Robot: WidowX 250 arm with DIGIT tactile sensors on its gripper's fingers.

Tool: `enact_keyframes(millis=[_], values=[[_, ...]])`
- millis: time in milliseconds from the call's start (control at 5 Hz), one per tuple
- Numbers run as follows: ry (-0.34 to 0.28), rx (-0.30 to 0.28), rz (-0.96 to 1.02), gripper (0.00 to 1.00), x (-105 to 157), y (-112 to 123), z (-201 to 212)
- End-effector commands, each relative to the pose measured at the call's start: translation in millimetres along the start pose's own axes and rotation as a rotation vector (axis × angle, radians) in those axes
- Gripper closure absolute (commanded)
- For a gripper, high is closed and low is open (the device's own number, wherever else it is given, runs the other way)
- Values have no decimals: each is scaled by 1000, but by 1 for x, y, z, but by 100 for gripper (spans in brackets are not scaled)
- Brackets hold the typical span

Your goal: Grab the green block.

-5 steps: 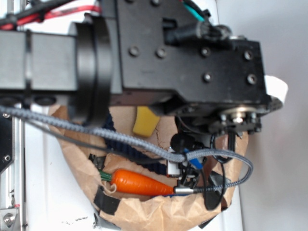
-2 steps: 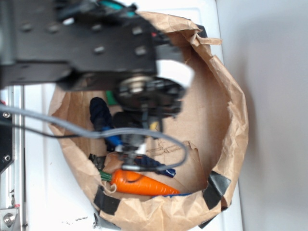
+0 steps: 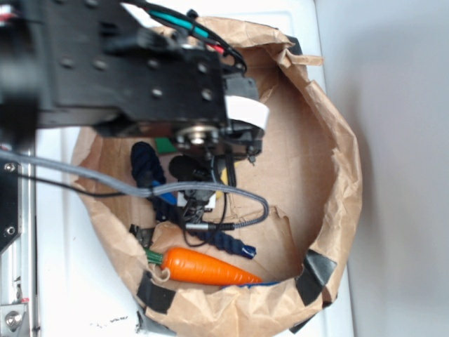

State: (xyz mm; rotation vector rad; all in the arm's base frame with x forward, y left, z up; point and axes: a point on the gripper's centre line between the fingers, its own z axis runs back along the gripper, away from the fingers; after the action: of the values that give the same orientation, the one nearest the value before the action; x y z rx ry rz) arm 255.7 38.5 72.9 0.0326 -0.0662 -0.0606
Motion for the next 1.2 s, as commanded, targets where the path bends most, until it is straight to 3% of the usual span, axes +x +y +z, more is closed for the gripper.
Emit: enact_keyframes(millis=[0, 600, 1000], values=[[-50, 25, 28, 0, 13, 10, 1], [-21, -32, 34, 0, -32, 29, 6], [0, 18, 129, 0, -13, 18, -18]])
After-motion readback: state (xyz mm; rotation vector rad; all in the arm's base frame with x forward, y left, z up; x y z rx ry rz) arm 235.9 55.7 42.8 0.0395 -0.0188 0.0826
